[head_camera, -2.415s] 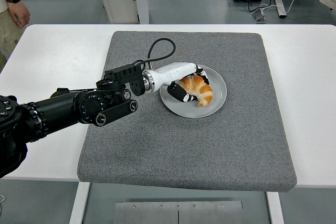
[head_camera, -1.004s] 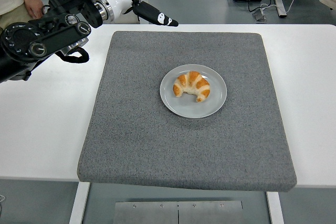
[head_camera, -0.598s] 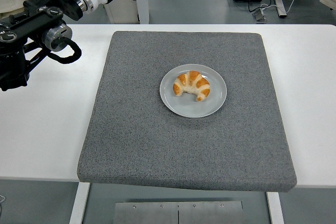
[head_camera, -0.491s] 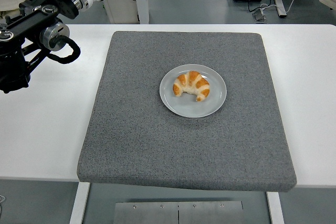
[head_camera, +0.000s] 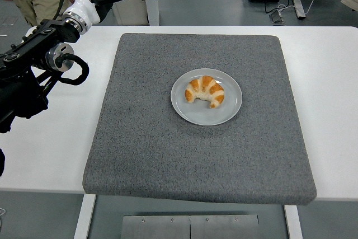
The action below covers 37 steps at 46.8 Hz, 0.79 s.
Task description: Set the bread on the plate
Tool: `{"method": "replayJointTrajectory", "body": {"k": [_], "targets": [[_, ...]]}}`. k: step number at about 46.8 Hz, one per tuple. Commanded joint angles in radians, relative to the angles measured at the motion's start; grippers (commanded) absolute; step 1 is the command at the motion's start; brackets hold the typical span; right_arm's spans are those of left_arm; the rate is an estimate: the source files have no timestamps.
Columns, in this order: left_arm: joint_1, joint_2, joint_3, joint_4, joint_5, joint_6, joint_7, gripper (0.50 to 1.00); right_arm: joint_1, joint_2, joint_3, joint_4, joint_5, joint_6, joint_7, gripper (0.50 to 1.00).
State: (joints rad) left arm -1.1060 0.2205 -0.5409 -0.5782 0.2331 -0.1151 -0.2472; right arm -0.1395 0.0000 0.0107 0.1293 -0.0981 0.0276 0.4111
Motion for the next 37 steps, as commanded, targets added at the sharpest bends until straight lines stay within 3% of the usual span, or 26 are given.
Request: {"method": "replayJointTrajectory", "body": {"k": [1, 26, 37], "targets": [[0.000, -0.032, -0.005, 0.050, -0.009, -0.032, 0.000, 0.972, 0.000, 0.000, 0.000, 0.001, 0.000, 0.000, 0.000, 1.000], [0.026, -0.076, -0.010, 0.224, -0.093, -0.089, -0.011, 0.972, -0.006, 0.000, 0.000, 0.006, 0.000, 0.000, 0.000, 1.000], [0.041, -0.076, -0.011, 0.233, -0.103, -0.098, -0.024, 0.972, -0.022, 0.000, 0.000, 0.001, 0.000, -0.001, 0.000, 1.000]]}}
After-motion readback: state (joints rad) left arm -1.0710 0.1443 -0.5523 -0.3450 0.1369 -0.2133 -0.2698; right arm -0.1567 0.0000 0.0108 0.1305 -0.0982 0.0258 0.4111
